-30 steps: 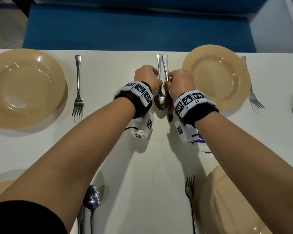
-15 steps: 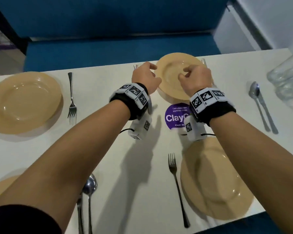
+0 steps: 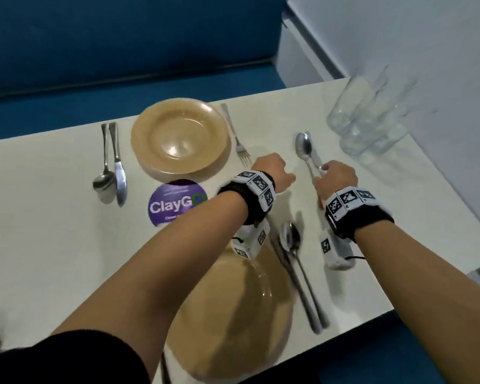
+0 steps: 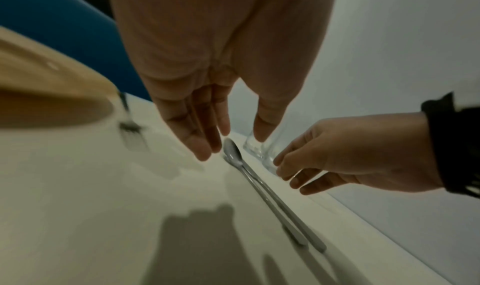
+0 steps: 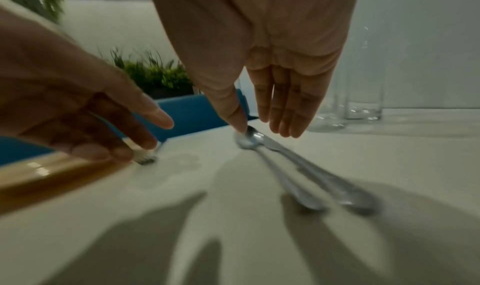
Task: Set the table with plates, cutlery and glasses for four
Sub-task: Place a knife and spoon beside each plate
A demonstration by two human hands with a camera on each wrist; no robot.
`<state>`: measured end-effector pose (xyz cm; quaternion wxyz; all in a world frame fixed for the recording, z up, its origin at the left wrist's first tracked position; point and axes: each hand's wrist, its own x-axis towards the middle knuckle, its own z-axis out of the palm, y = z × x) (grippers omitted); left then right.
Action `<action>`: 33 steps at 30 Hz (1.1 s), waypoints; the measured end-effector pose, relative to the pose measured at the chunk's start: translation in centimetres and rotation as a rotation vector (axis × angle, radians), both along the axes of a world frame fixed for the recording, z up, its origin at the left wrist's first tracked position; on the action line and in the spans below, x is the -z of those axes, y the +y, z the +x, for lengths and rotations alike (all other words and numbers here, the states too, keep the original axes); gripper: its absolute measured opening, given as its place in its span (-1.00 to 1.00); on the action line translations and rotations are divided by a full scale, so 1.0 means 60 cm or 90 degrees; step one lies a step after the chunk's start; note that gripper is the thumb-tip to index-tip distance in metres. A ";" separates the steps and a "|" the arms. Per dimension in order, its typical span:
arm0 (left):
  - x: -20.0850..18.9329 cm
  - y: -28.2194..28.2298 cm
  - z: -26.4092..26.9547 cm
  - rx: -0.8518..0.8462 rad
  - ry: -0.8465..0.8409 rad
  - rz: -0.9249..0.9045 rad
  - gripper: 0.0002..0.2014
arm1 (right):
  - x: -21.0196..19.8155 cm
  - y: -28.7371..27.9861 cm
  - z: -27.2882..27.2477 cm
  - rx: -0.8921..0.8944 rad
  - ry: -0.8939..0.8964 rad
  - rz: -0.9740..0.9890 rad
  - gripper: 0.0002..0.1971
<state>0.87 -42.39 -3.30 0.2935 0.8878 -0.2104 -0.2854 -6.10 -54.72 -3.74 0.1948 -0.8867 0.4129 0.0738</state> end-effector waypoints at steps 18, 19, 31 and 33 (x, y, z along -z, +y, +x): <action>0.073 -0.212 0.012 -0.125 0.022 0.165 -0.68 | 0.063 -0.118 0.025 -0.080 0.079 0.098 -0.63; 0.071 -0.211 0.011 -0.110 0.018 0.167 -0.66 | 0.059 -0.117 0.026 -0.088 0.091 0.092 -0.61; 0.065 -0.130 0.027 -0.143 0.236 -0.038 -0.69 | 0.057 -0.103 0.032 -0.076 0.016 0.135 -0.80; 0.052 -0.097 0.025 -0.190 0.226 -0.100 -0.71 | 0.045 -0.078 0.042 -0.002 -0.111 0.232 -0.87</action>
